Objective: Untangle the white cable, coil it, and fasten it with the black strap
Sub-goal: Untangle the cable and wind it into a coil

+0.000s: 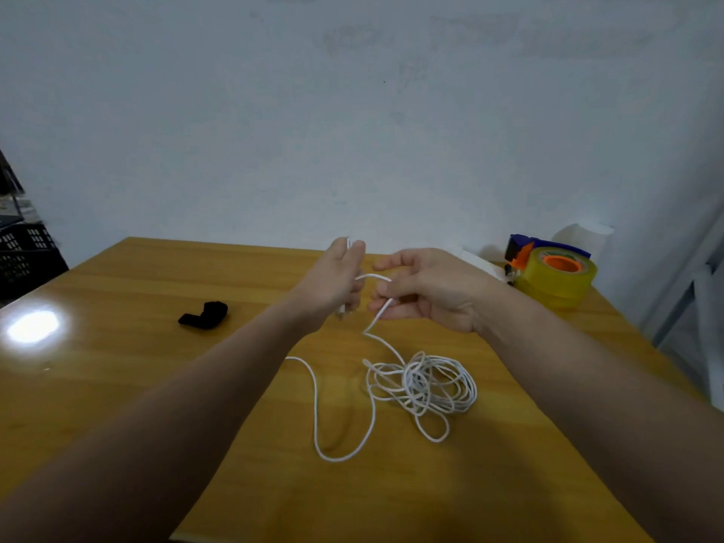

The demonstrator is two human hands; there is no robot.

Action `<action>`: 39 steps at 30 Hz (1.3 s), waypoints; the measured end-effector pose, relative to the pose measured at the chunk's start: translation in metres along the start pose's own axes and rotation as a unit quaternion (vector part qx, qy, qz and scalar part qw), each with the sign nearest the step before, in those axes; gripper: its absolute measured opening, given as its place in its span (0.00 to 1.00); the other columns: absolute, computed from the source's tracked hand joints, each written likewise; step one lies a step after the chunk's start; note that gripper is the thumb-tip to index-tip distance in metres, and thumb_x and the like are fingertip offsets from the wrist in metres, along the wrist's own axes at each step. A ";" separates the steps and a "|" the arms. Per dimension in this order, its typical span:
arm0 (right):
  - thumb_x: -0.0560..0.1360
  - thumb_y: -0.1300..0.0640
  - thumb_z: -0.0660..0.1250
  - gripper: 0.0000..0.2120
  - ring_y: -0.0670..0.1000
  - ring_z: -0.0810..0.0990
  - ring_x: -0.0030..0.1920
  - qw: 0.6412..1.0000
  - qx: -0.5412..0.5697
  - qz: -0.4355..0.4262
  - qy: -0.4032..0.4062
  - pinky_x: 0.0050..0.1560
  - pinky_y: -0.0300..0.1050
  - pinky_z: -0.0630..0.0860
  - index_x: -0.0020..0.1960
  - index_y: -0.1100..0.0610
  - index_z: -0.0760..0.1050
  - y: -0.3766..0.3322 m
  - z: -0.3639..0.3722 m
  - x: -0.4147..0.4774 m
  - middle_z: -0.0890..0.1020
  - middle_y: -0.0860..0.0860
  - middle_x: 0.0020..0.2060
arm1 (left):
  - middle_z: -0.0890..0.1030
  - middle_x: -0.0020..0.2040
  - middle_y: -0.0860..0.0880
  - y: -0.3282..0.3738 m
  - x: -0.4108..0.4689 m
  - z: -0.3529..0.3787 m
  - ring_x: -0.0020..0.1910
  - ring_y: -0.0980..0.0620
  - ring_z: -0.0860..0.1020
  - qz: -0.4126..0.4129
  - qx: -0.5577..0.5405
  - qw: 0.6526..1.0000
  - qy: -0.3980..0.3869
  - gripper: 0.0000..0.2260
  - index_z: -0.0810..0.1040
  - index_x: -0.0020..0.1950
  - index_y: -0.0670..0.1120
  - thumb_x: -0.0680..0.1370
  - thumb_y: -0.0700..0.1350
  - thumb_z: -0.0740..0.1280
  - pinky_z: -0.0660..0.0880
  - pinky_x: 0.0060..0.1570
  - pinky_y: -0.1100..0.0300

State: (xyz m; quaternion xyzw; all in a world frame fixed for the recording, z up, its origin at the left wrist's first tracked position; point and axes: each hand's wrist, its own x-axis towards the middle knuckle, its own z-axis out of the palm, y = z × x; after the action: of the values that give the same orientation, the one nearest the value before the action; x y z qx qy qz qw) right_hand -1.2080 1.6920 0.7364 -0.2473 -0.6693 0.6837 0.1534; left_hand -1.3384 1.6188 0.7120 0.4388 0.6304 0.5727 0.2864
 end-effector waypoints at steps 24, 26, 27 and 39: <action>0.76 0.46 0.64 0.11 0.45 0.72 0.33 0.959 -0.258 -0.117 -0.022 0.34 0.37 0.65 0.49 0.52 0.80 0.006 -0.026 0.016 0.77 0.45 0.33 | 0.56 0.19 0.55 0.005 -0.004 -0.007 0.19 0.57 0.48 -0.136 -0.367 0.896 -0.212 0.10 0.64 0.36 0.48 0.76 0.50 0.56 0.49 0.17 0.70; 0.73 0.46 0.65 0.12 0.38 0.77 0.38 0.970 -0.215 -0.112 -0.007 0.43 0.37 0.69 0.46 0.55 0.80 0.008 -0.029 0.018 0.81 0.43 0.38 | 0.53 0.21 0.54 0.004 -0.004 -0.007 0.20 0.56 0.48 -0.126 -0.371 0.897 -0.206 0.11 0.65 0.35 0.48 0.76 0.50 0.56 0.49 0.18 0.70; 0.72 0.47 0.65 0.13 0.39 0.78 0.40 0.980 -0.171 -0.101 -0.018 0.46 0.37 0.72 0.46 0.56 0.79 0.009 -0.029 0.019 0.82 0.46 0.38 | 0.53 0.20 0.54 0.004 -0.003 -0.007 0.20 0.56 0.48 -0.121 -0.365 0.901 -0.200 0.11 0.65 0.35 0.48 0.76 0.51 0.57 0.49 0.18 0.69; 0.76 0.54 0.65 0.13 0.47 0.69 0.20 0.999 -0.027 -0.004 0.035 0.23 0.38 0.71 0.37 0.60 0.73 0.003 -0.023 0.015 0.72 0.51 0.23 | 0.56 0.20 0.53 -0.011 0.003 -0.013 0.17 0.57 0.54 -0.087 -0.131 0.976 -0.150 0.16 0.70 0.40 0.43 0.82 0.47 0.52 0.61 0.21 0.66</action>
State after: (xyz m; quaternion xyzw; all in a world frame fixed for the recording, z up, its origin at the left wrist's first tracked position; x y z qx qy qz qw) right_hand -1.2071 1.7193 0.7314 -0.2726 -0.6826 0.6557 0.1725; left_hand -1.3533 1.6159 0.7037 0.4217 0.5360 0.5508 0.4812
